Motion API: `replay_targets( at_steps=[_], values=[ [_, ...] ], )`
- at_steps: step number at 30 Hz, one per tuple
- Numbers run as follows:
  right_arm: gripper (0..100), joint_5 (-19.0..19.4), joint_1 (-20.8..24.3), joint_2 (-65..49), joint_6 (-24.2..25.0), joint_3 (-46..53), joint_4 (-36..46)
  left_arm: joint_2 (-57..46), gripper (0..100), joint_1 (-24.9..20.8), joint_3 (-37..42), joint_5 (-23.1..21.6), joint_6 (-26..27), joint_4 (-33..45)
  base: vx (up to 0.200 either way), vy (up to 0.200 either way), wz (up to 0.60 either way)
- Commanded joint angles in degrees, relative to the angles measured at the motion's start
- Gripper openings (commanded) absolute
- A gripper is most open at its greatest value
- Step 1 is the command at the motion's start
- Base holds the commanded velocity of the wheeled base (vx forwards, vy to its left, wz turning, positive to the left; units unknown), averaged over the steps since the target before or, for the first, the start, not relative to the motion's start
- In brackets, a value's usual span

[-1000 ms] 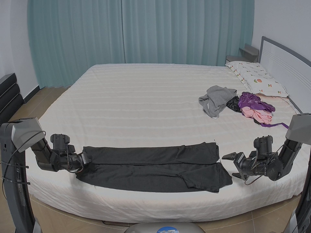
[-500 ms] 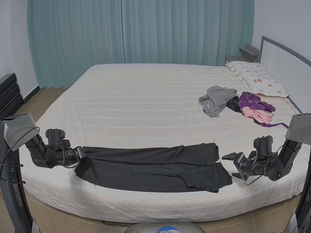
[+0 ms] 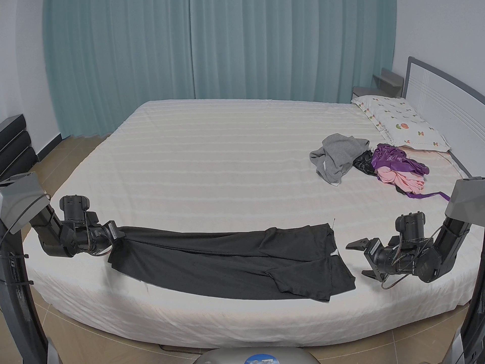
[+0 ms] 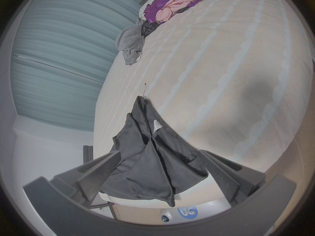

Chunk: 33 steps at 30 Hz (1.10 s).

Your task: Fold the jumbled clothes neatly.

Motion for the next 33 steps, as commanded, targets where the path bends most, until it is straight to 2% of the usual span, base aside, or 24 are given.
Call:
replay_targets(
  at_steps=[1, 8, 11, 16, 23, 33],
  values=[
    [100, 0.0, 0.0, 0.1, 0.0, 0.0, 0.0, -0.1, 0, 0.5, 0.0, 0.0, 0.0, 0.0, 0.0, 0.0, 0.0],
    [100, 0.0, 0.0, 0.1, 0.0, 0.0, 0.0, -0.2, 0, 0.2, 0.5, 0.0, 0.0, 0.0, 0.0, 0.0, 0.0],
    [100, 0.0, 0.0, 0.1, 0.0, 0.0, 0.0, -0.3, 0, 0.2, 0.7, 0.0, 0.0, 0.0, -0.2, 0.0, 0.0],
    [100, 0.0, 0.0, 0.1, 0.0, 0.0, 0.0, -0.2, 0, -0.6, 0.5, 0.0, -0.2, -0.4, 0.0, 0.0, 0.0],
    [100, 0.0, 0.1, 0.1, 0.1, 0.0, 0.0, -0.4, 0, -3.1, -1.4, 0.5, -5.3, -0.1, 0.0, 0.0, 0.0],
    [100, 0.1, 0.1, 0.1, 0.1, 0.0, 0.0, -1.3, 0, -6.1, -0.7, 1.1, -6.0, -0.1, 0.0, -0.2, 0.0]
  ],
)
